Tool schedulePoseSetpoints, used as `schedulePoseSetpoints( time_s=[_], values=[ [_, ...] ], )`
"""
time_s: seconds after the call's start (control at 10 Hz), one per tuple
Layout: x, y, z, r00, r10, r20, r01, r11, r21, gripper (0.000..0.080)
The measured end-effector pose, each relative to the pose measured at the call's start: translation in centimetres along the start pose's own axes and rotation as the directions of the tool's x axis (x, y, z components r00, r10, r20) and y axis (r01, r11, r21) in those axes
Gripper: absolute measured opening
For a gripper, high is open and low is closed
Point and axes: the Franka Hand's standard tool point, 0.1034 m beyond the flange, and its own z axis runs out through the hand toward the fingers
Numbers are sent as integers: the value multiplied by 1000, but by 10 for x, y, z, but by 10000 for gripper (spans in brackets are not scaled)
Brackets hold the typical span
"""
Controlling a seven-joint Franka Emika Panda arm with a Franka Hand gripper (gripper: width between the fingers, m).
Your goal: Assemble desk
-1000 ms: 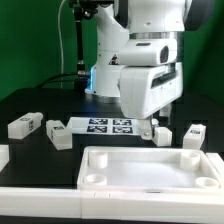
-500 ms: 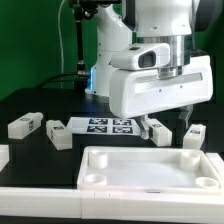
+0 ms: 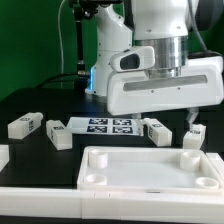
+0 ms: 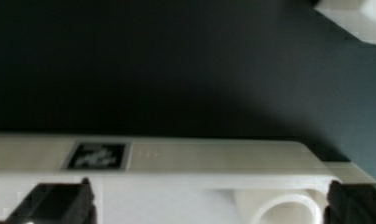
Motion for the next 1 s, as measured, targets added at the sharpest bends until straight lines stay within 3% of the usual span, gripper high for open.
schedulePoseSetpoints(
  time_s=[0.3, 0.5, 0.8, 1.0],
  values=[
    [-8, -18, 9, 960, 281, 23, -281, 960, 17, 649],
    [-8, -19, 9, 918, 395, 31, -396, 918, 26, 649],
    [-13, -19, 11, 924, 381, 38, -382, 924, 23, 649],
    [-21, -27, 14, 943, 322, 80, -324, 946, 14, 649]
  ],
)
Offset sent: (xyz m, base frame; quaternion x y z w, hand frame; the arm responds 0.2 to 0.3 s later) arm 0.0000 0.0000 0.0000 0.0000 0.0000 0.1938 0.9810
